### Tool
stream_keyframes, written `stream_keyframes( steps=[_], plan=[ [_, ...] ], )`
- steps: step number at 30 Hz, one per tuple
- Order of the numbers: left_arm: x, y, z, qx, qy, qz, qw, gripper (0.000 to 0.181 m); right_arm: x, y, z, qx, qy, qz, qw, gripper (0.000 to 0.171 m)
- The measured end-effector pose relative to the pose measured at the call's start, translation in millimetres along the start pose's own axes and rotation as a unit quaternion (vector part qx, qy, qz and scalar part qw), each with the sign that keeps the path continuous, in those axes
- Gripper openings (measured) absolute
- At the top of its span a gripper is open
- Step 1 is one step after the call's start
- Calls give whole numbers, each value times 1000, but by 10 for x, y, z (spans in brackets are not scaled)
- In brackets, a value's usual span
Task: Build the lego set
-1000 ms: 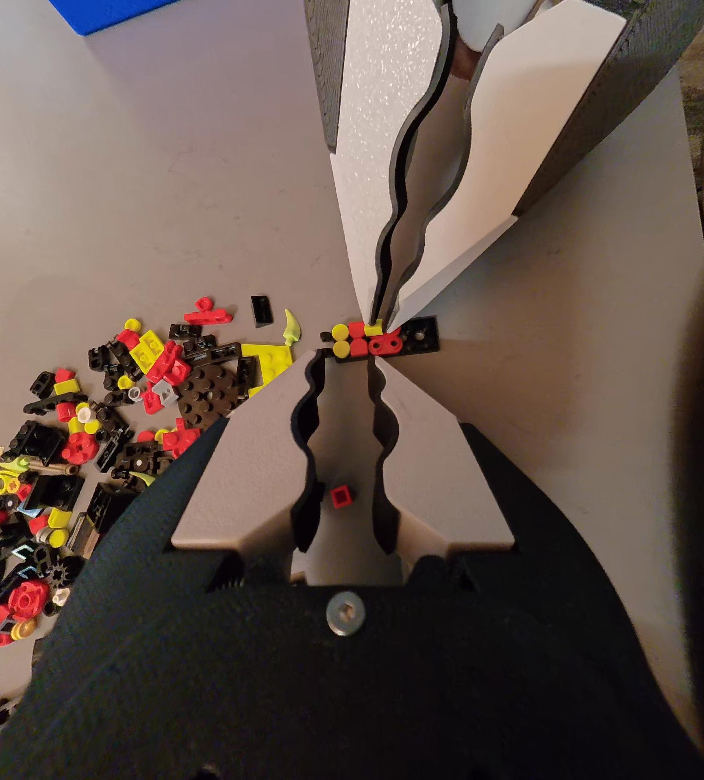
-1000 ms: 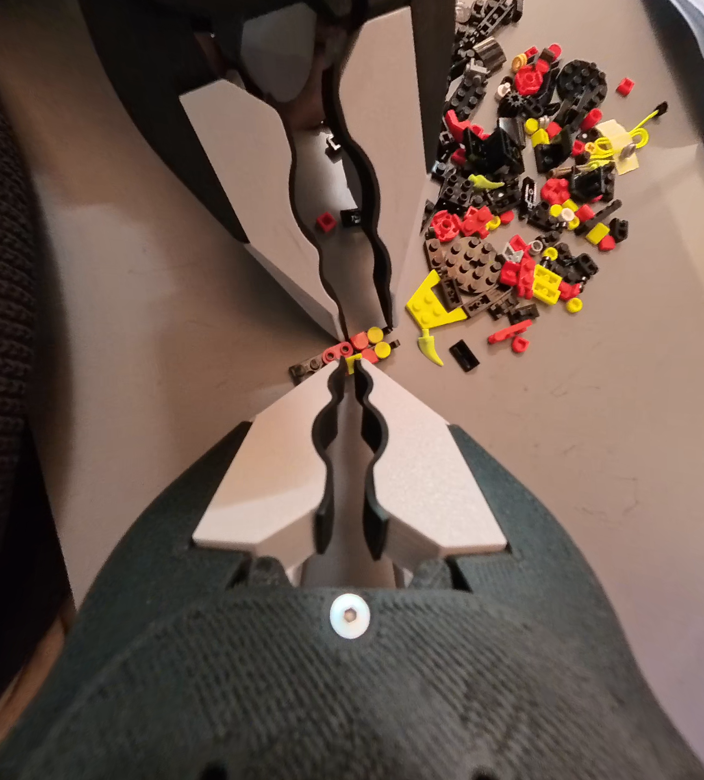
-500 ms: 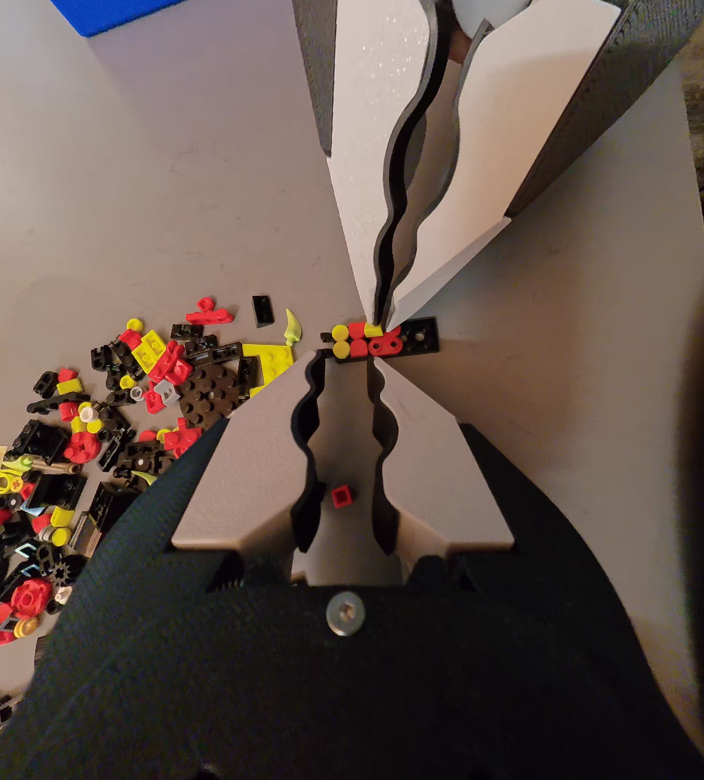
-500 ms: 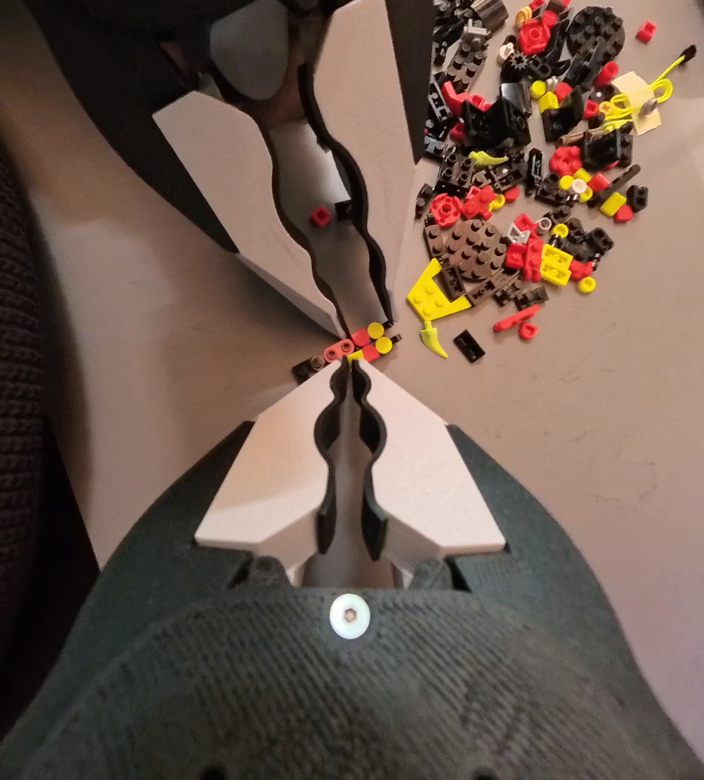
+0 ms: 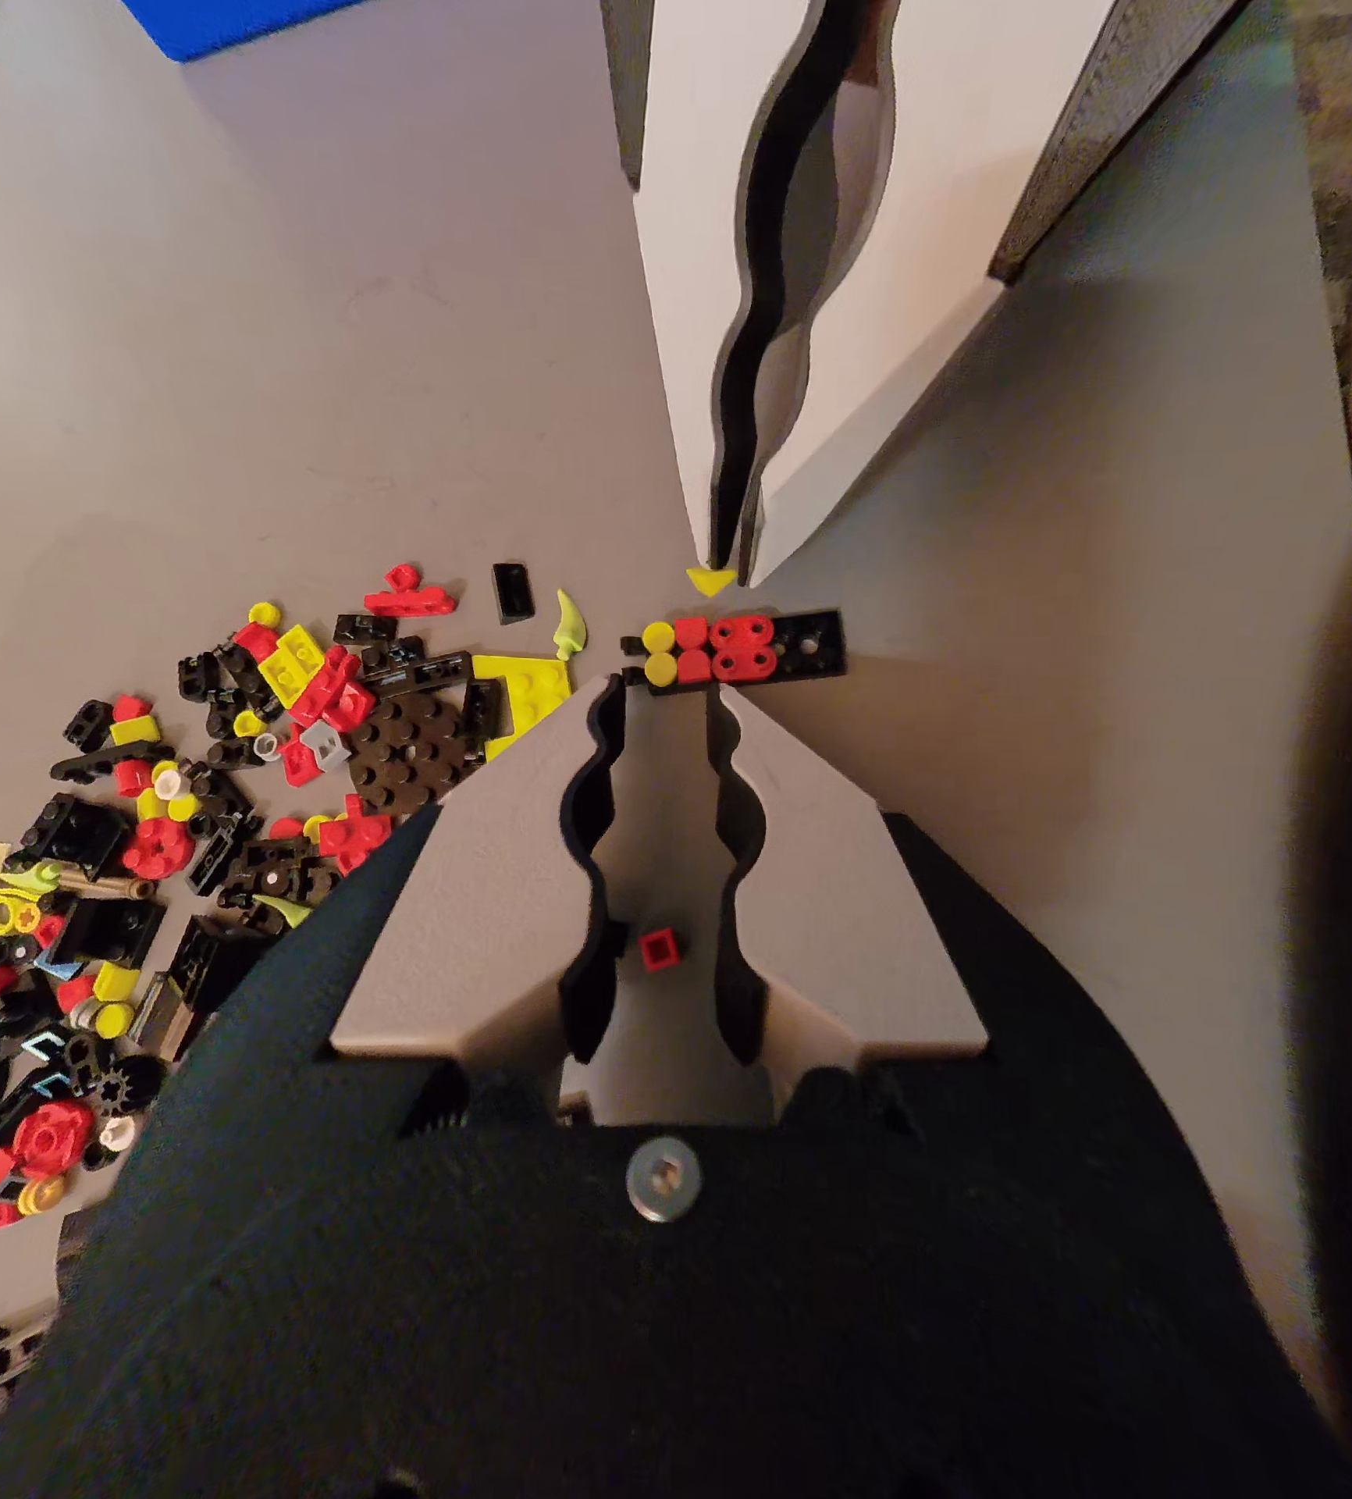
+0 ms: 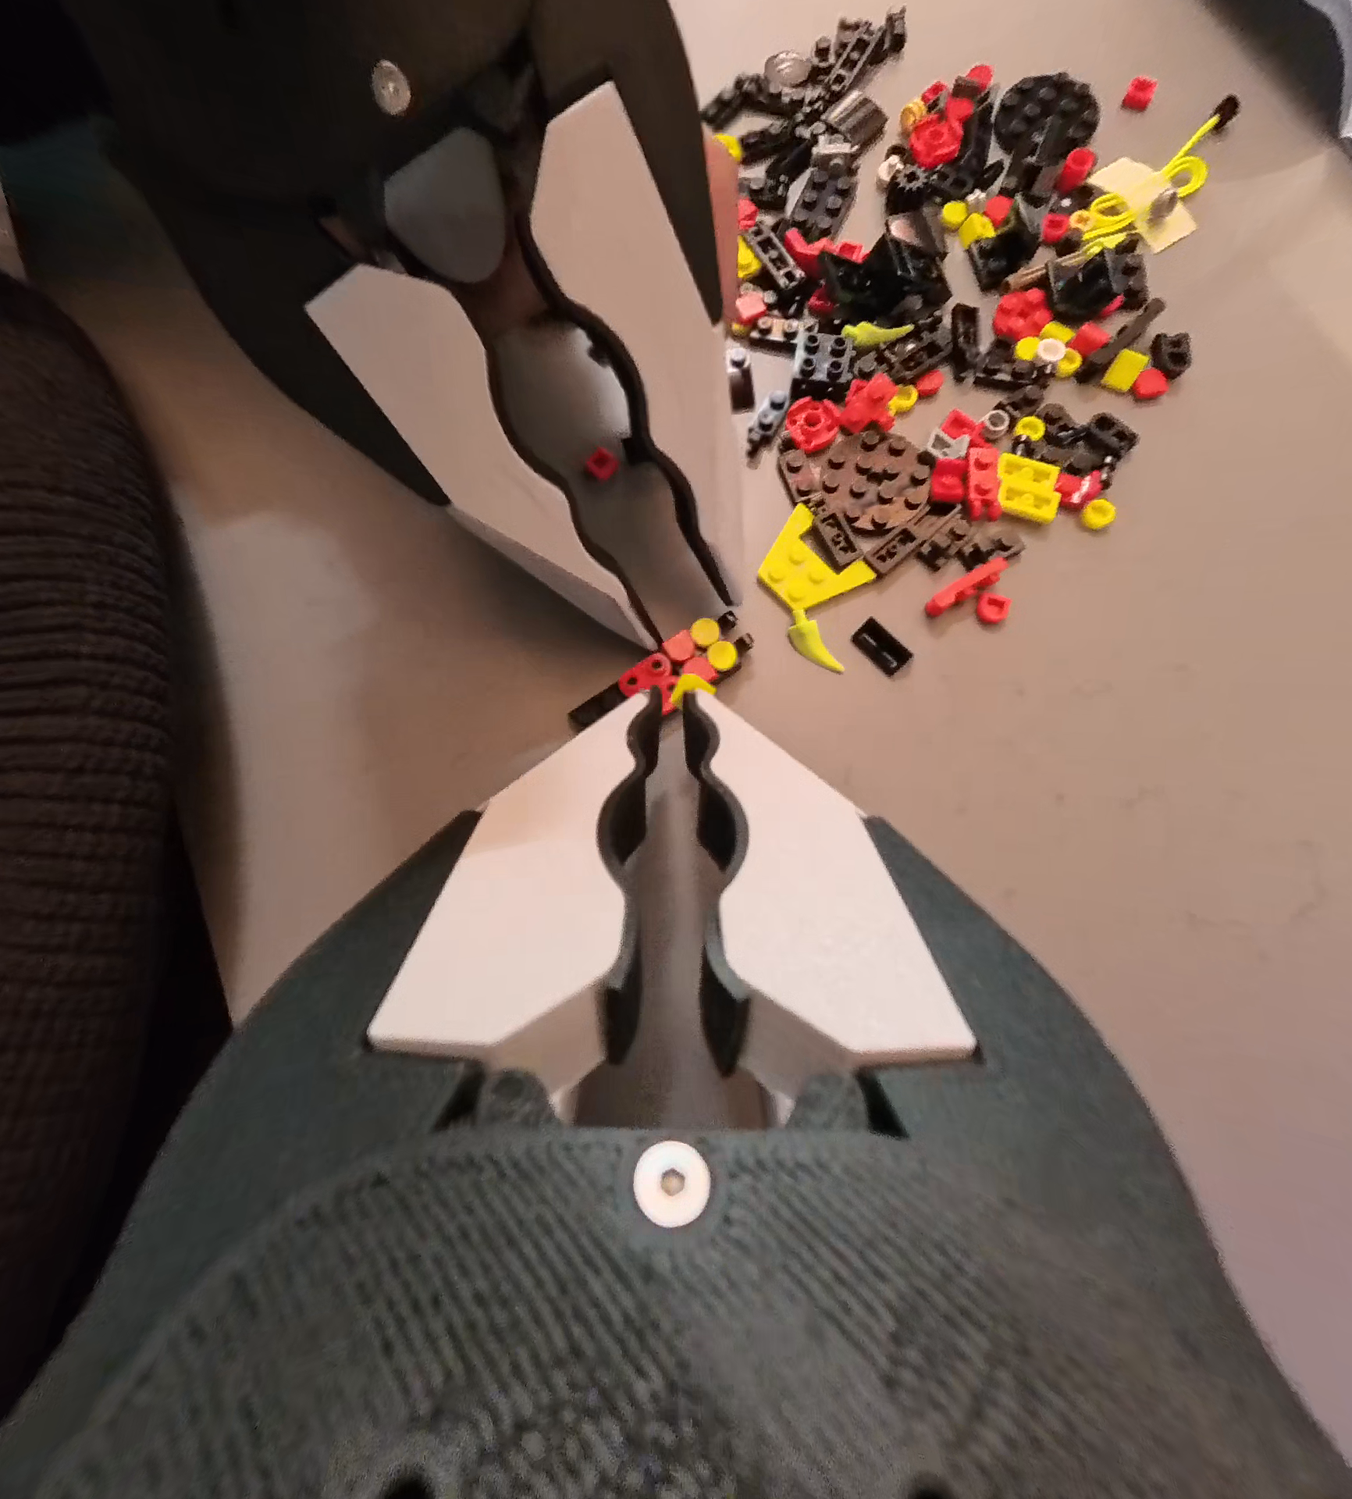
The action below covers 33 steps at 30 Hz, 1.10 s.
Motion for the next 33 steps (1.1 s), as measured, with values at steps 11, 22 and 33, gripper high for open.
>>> stream_keyframes(
  steps=[11,22,33],
  plan=[
    [10,27,4,15,-4,7,1000,17,-19,-74,169,10,43,12,999,3],
    [89,134,-10,70,-43,26,996,21,79,-167,194,-13,18,2,1000,10],
    [88,220,0,115,-49,47,991,25,150,-225,344,-22,46,10,999,15]
  ],
)
Point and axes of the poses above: each gripper's, where its closed fingertips meet, x back along the fingers, z out of its underside, y = z × x across the jaws, the point moved 8 cm from there along x, back along the fingers, and after that the axes turned 1 degree about x, right-handed, at the moved point
